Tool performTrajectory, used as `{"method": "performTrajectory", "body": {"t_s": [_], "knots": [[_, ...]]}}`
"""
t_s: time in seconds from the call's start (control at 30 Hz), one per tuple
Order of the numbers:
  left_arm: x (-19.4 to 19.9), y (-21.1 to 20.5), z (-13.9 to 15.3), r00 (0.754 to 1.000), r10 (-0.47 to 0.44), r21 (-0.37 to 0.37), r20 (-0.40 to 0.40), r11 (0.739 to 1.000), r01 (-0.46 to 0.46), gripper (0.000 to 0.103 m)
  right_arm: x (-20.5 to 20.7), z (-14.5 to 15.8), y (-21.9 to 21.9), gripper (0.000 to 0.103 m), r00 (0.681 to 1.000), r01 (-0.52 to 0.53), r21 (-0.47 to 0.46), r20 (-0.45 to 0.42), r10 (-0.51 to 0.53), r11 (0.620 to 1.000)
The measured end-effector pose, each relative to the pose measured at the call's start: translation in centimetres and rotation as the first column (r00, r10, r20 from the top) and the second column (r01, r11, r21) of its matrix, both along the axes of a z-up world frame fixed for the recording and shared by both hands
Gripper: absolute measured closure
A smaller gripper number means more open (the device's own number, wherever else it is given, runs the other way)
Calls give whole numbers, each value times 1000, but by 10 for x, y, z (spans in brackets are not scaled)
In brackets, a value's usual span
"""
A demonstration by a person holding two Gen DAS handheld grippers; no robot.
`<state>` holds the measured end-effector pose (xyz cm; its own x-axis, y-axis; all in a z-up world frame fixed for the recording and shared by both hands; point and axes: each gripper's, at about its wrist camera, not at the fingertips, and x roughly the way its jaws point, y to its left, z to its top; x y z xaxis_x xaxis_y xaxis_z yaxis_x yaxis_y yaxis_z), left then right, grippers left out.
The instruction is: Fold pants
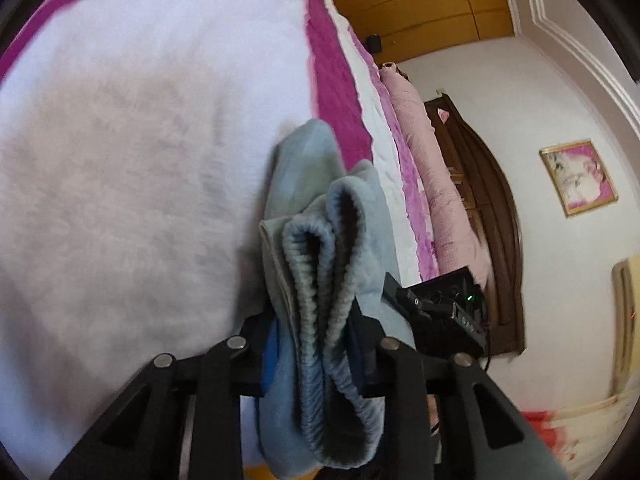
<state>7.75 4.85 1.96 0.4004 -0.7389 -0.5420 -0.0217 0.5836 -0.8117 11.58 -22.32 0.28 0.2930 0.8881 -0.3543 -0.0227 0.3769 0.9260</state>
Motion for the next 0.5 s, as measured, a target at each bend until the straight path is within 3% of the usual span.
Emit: {"method": "performTrajectory", "body": {"t_s": [0.07,0.2,0.33,0.5], "knots": [[-4,-3,13,1000,-7,17,10,1000,7,74,-2,18,2,79,999,-11,-23,41,12,1000],[1,-5,39,1000,-12,34,11,999,12,74,-5,52,11,79,990,-14,-159,139,36,987],[3,-14,77,995,-38,186,88,982,21,74,-10,69,-1,79,987,11,-132,160,10,991],[0,-12,85,993,-50,192,111,981,28,73,1,66,-2,79,989,37,-117,144,-20,992]]}}
